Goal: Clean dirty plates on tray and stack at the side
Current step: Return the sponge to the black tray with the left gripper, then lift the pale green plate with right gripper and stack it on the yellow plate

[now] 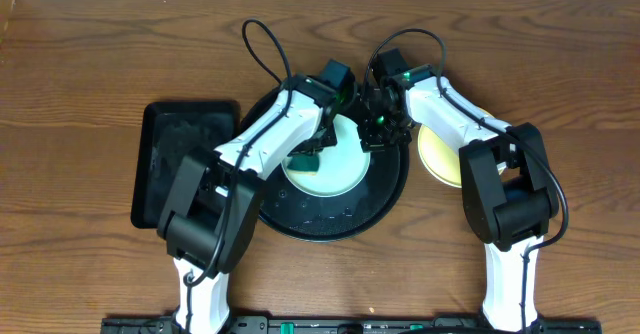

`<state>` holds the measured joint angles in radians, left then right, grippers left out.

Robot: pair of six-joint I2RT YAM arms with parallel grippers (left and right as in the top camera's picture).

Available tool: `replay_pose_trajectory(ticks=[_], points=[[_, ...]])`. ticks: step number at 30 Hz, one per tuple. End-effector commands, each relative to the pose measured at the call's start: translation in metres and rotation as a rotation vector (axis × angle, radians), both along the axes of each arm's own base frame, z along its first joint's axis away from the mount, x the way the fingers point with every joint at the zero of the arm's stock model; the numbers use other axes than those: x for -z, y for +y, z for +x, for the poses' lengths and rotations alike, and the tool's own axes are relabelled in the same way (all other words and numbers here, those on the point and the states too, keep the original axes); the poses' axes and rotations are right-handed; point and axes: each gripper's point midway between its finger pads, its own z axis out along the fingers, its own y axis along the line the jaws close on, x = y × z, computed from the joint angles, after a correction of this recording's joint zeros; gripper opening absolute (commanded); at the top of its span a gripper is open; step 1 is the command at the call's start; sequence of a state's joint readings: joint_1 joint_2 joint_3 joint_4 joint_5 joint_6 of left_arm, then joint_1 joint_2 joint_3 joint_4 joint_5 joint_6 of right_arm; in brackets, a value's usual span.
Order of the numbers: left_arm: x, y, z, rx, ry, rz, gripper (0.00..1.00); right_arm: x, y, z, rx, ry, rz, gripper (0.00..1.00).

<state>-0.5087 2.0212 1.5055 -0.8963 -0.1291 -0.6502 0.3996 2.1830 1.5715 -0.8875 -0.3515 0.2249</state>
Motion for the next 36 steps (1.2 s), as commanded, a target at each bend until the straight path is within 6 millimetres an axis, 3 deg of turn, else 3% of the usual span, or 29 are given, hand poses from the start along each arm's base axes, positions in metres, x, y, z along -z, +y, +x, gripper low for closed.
replay_pose_trajectory(ticks=[1,6,9,13,18,24,29,36], points=[[-0.060,-0.002,0.017,0.024,-0.133,-0.064,0.07,0.016,0.000,-0.013,-0.016,0.035,-0.043,0.01],[-0.113,0.021,0.013,0.017,-0.221,-0.095,0.08,0.016,0.001,-0.013,-0.016,0.035,-0.042,0.01],[-0.140,0.052,0.006,-0.047,-0.255,-0.100,0.07,0.012,0.001,-0.012,-0.016,0.026,-0.038,0.01],[-0.162,0.099,-0.003,-0.158,-0.271,-0.090,0.07,-0.006,0.002,-0.005,-0.023,-0.032,-0.033,0.01],[-0.164,0.148,-0.011,-0.255,-0.244,-0.055,0.07,-0.046,-0.007,0.011,-0.023,-0.198,-0.114,0.01],[-0.158,0.182,-0.014,-0.347,-0.225,-0.037,0.08,-0.109,-0.018,0.021,-0.029,-0.463,-0.310,0.01],[-0.158,0.194,-0.015,-0.371,-0.225,-0.020,0.08,-0.150,-0.015,0.018,-0.041,-0.645,-0.450,0.01],[-0.158,0.195,-0.016,-0.367,-0.224,-0.019,0.08,-0.199,-0.008,0.007,-0.053,-0.897,-0.687,0.01]])
